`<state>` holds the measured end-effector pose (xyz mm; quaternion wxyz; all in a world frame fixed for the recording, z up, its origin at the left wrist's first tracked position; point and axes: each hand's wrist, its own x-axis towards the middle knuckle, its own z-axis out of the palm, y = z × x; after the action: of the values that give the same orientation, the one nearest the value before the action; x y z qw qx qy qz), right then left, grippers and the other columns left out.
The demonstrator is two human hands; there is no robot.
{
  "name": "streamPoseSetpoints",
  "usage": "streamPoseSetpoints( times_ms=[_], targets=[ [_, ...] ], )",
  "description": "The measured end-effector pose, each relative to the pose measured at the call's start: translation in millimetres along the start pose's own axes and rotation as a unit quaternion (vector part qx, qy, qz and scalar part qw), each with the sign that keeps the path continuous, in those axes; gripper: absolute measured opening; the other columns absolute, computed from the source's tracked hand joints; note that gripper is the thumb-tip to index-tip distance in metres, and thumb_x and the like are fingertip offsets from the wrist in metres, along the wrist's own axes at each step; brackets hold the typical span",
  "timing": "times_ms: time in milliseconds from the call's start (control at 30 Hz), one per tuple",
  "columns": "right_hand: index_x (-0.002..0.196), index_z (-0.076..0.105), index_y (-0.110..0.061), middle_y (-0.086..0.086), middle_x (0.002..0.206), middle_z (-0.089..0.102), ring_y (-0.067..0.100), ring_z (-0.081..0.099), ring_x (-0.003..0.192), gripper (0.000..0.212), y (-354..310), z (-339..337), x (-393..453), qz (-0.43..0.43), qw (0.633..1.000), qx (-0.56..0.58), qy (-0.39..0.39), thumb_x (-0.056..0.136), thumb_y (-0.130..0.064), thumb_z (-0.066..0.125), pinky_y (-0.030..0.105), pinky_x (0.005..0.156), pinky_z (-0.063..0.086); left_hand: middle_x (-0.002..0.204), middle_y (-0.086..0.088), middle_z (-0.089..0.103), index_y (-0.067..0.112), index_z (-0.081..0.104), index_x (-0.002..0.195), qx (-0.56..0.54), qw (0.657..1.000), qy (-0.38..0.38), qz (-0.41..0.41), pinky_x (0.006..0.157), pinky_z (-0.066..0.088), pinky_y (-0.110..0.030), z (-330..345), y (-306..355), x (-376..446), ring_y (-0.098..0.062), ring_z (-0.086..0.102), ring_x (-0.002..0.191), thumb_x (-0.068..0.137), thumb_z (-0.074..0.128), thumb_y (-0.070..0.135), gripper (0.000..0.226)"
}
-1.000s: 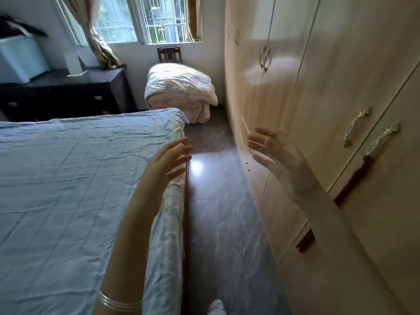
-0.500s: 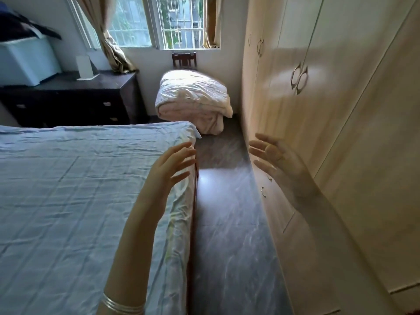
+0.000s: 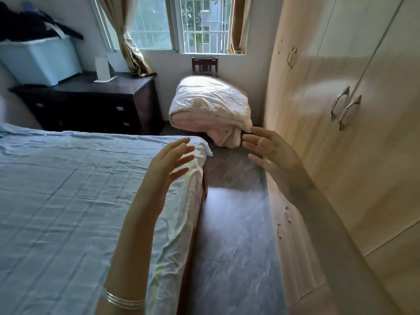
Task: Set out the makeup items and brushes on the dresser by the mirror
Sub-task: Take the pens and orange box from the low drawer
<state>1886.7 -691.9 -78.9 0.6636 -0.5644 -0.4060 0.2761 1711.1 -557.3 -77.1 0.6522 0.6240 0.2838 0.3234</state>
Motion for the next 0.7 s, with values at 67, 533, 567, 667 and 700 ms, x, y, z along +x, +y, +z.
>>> streamPoseSetpoints(
  times_ms=[67,533,567,667,700],
  targets=[
    [0.108,0.063,-0.037,-0.006,0.119,0.066,0.014,0.057,0.119,0.062,4.3,-13.8,35.3,-0.001,1.000,0.002,-0.021,0.055,-0.069,0.072,0.039,0.104,0.041,0.112,0.007,0.069,0.030,0.063,0.111,-0.002,1.000,0.010,0.008,0.101,0.044,-0.038,10.1,0.6,30.9,-0.011,0.063,0.108,0.075,0.053,0.043,0.040],
    [0.118,0.059,-0.030,-0.003,0.120,0.065,0.015,0.056,0.120,0.070,60.6,-26.9,271.3,-0.019,0.996,0.008,-0.092,0.059,-0.067,0.071,0.038,0.102,0.042,0.110,0.007,0.068,0.028,0.060,0.114,0.025,0.997,0.071,0.029,0.092,0.048,-0.030,-5.5,-7.7,241.2,-0.010,0.063,0.106,0.083,0.056,0.036,0.032],
    [0.118,0.059,-0.030,-0.004,0.119,0.065,0.015,0.056,0.120,0.066,63.9,-24.0,291.6,-0.022,0.995,0.008,-0.100,0.063,-0.064,0.071,0.038,0.103,0.042,0.109,0.006,0.068,0.029,0.061,0.112,0.026,0.997,0.073,0.030,0.092,0.048,-0.030,-9.1,-6.1,261.8,-0.011,0.063,0.106,0.081,0.056,0.037,0.033],
    [0.117,0.060,-0.028,-0.006,0.114,0.066,0.015,0.057,0.119,0.056,69.1,-14.1,355.7,-0.027,0.993,0.015,-0.112,0.069,-0.055,0.072,0.038,0.105,0.042,0.109,0.006,0.067,0.029,0.059,0.114,0.029,0.996,0.081,0.037,0.097,0.046,-0.034,-21.2,3.2,326.8,-0.011,0.062,0.106,0.092,0.051,0.031,0.023],
    [0.118,0.060,-0.027,-0.004,0.115,0.066,0.016,0.057,0.119,0.061,70.3,-11.4,376.9,-0.029,0.993,0.021,-0.111,0.066,-0.057,0.073,0.037,0.105,0.042,0.108,0.007,0.067,0.029,0.059,0.114,0.031,0.996,0.080,0.039,0.097,0.046,-0.034,-24.6,7.2,347.9,-0.009,0.062,0.105,0.094,0.047,0.030,0.023]
  ],
)
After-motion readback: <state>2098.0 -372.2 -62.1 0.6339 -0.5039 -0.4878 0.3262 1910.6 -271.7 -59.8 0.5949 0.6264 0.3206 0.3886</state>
